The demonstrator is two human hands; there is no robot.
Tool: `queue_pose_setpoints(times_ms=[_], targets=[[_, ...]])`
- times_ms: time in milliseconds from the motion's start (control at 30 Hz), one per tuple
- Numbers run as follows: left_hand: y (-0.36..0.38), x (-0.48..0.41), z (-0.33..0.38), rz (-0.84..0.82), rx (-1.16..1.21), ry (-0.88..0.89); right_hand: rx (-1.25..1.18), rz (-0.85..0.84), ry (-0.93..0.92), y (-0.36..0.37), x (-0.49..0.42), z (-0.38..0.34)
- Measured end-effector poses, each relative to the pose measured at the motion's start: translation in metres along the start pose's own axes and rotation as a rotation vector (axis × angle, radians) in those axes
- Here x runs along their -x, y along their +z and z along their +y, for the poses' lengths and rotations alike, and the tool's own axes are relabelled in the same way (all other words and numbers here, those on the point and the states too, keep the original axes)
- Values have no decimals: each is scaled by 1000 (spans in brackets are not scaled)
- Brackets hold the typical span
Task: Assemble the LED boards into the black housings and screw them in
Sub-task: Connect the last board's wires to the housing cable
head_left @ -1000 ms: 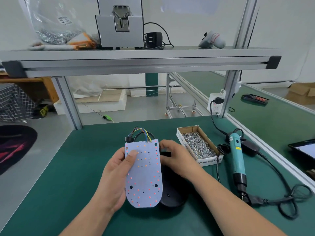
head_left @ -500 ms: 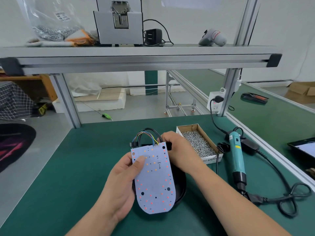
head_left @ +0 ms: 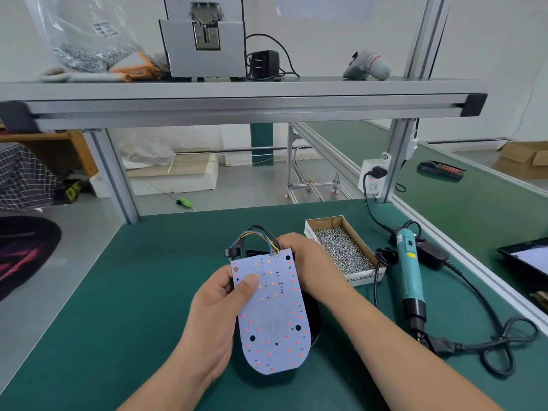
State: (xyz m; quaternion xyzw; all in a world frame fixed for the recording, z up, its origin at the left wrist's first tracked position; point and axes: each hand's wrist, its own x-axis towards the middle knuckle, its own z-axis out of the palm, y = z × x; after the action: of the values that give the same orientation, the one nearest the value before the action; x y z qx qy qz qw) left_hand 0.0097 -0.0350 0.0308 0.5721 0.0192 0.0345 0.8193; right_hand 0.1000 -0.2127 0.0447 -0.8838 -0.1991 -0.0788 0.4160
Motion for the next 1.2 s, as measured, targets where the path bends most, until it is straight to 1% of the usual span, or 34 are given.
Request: queue_pose_setpoints(times_ms=[100,200,267,333,400,467,600,633,700,733,767,833,900,1033,1100,1200], targets=[[0,-2,-2,28,-35,-22,133,5,-71,-1,-6,-2],[-1,-3,-3,29,-40,-21,137,-42,-168,-9,-5,2],[0,-2,-3,30,-33,-11,120,-51,-192,-12,-4,5],[0,0,-5,22,-40,15,226,-34,-214,-11,-6,7],[3,2,-3,9,-40,52,280,-72,-215,-8,-7,5],[4,2,-3,0,-54,73,150,-86,-180,-7,-8,6],[2,-1,1,-19,-28,53,-242,-12,-97,-10,-3,17],[0,-2,2,-26,-5,33,-399,37,-49,-10,-3,19],[-5,-2,4,-59,45,-16,-793,139,92,-14,-4,21],[-8,-2,6,-77,76,-38,-960,143,184,-17,-5,22],[-10,-2,8,-89,109,-54,-1060,119,255,-19,-6,23],[-14,-4,11,-108,167,-61,-1135,45,326,-20,-7,23],[-16,-7,15,-125,220,-61,-1155,-32,326,-15,-6,21],[-24,-12,16,-124,255,-74,-1036,-285,247,-4,1,20],[-29,-13,14,-116,254,-76,-978,-331,247,-3,3,21],[-33,-14,14,-107,265,-69,-899,-346,208,-4,4,22]])
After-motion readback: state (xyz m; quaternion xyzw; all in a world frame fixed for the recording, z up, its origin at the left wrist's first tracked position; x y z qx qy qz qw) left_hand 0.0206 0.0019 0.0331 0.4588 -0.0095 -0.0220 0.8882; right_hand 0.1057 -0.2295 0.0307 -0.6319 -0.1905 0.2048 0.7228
